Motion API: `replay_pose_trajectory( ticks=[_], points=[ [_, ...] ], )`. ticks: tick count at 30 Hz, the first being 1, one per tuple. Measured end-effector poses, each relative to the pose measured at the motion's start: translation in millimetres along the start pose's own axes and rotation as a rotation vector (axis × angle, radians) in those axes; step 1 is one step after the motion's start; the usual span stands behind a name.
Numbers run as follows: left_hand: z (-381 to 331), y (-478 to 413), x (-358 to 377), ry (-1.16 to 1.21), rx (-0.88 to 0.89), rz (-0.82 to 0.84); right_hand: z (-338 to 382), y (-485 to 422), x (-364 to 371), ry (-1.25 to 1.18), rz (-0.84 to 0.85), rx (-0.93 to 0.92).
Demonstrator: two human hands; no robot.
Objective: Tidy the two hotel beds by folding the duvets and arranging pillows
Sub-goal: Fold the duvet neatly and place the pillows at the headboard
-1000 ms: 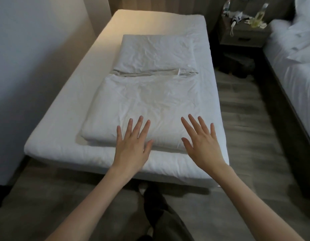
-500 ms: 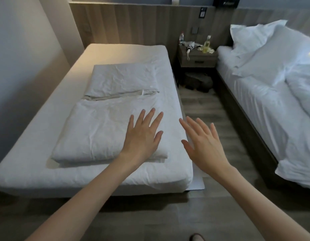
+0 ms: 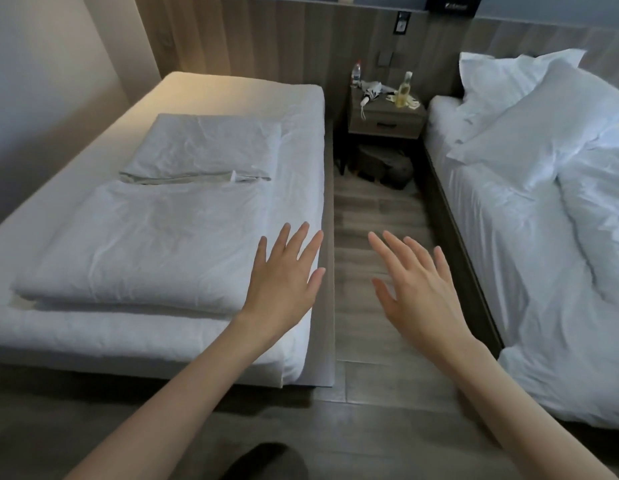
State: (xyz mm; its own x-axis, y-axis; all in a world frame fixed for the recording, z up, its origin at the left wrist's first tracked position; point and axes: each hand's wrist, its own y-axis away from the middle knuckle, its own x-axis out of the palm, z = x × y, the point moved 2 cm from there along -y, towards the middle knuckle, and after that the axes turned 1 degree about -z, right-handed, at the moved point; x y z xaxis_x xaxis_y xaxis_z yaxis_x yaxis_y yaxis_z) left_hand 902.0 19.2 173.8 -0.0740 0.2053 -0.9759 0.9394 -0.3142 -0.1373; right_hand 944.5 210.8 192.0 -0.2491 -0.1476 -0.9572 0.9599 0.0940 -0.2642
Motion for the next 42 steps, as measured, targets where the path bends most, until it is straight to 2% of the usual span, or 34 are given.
replay_pose_trajectory(
  ticks=[5, 11, 17, 24, 27, 33, 38, 42],
  points=[
    [-43, -48, 6, -0.007, 0.005, -0.023, -66, -23, 4, -0.004, 0.002, 0.0],
    [-63, -130, 31, -0.007, -0.008, -0.056, -129, -94, 26, -0.015, -0.014, -0.014],
    [-72, -262, 74, -0.01, -0.044, -0.023, -202, -210, 57, 0.016, -0.026, -0.052],
    [-64, -413, 89, -0.037, -0.119, 0.009, -268, -359, 82, 0.007, -0.011, -0.105],
    [-49, -462, 92, -0.062, -0.183, 0.033, -287, -419, 94, -0.034, 0.01, -0.13],
    [-6, -547, 104, -0.099, -0.343, -0.025, -305, -547, 139, -0.11, 0.034, -0.26],
    [12, -614, 118, -0.117, -0.508, -0.073, -309, -656, 181, -0.156, 0.118, -0.437],
    [24, -661, 122, -0.133, -0.744, -0.09, -312, -742, 206, -0.103, 0.193, -0.601]
  ],
)
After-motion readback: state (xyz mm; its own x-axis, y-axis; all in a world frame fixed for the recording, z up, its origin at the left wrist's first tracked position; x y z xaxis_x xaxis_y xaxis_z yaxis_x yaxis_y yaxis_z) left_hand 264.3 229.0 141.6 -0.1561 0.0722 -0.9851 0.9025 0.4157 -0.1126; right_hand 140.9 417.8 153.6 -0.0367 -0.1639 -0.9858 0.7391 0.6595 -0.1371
